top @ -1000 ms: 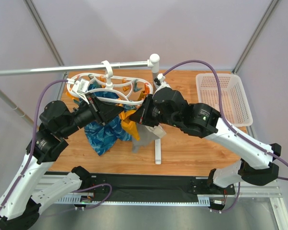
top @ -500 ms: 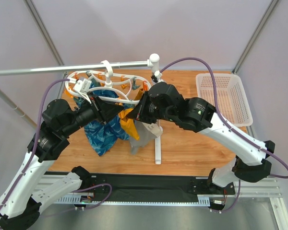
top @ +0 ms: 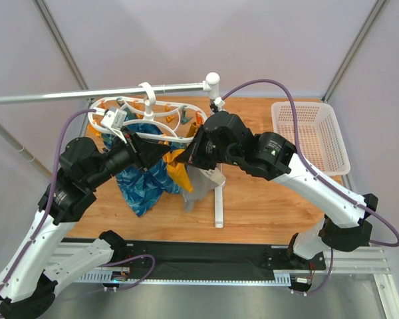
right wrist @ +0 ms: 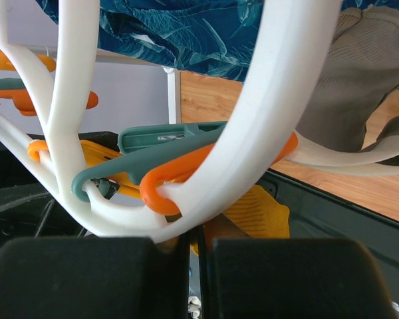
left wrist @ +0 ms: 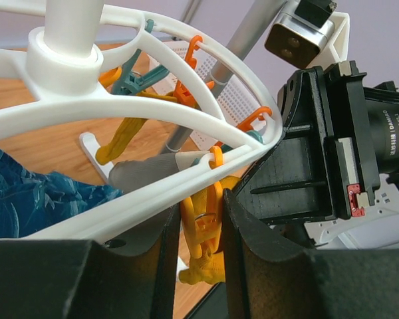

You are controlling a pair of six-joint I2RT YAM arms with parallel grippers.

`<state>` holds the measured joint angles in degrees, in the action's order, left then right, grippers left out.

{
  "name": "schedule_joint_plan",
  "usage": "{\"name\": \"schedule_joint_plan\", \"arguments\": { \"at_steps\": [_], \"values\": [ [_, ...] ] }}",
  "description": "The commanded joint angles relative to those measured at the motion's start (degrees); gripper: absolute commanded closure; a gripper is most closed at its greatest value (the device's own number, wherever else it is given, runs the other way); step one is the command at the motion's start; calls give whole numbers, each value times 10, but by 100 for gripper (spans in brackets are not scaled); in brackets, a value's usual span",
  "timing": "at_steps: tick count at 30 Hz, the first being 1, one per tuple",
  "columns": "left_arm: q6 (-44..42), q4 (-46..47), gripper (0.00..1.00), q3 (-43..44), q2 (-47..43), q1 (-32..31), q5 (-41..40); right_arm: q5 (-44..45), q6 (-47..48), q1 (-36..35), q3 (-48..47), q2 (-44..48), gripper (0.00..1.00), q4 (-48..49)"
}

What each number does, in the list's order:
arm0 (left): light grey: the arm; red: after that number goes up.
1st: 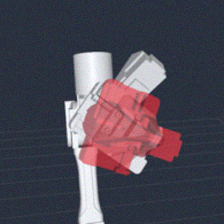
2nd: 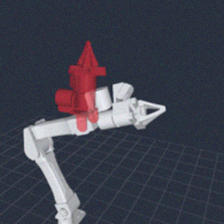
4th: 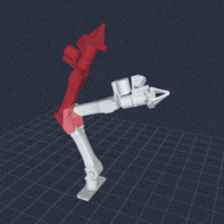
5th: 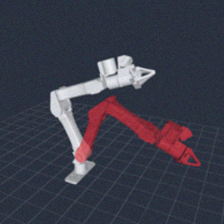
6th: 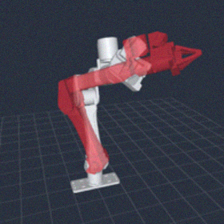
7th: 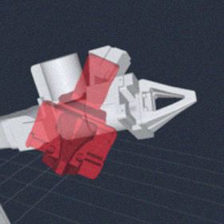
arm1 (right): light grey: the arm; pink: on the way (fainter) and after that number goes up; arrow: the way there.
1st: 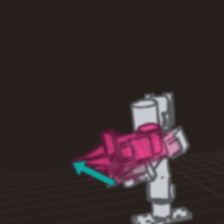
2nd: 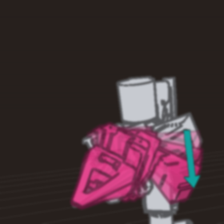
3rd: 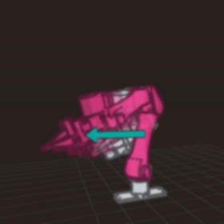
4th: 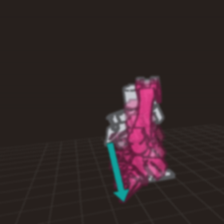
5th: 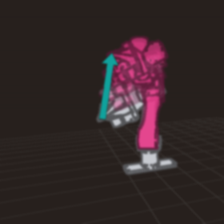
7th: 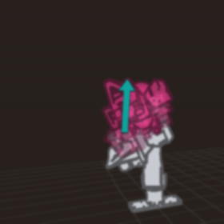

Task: Clip the socks to the hanger
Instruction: Clamp the sock onto the hanger.

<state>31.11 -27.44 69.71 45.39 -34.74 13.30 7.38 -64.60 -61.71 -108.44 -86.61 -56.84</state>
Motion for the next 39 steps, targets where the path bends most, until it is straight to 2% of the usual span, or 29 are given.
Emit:
{"name": "schedule_joint_plan", "arguments": {
  "at_steps": [1,15,33,39],
  "values": [
    [-16,-27,100,11,2,-6,47,5,-23,13,-28,-22,100,-3],
    [-32,-36,100,13,3,-6,43,-12,-51,30,-45,-17,100,3],
    [-27,-31,100,15,5,-6,53,-59,-88,48,9,25,100,79],
    [-18,-29,100,18,1,-6,46,-75,-82,48,26,21,100,72]
  ]
}}
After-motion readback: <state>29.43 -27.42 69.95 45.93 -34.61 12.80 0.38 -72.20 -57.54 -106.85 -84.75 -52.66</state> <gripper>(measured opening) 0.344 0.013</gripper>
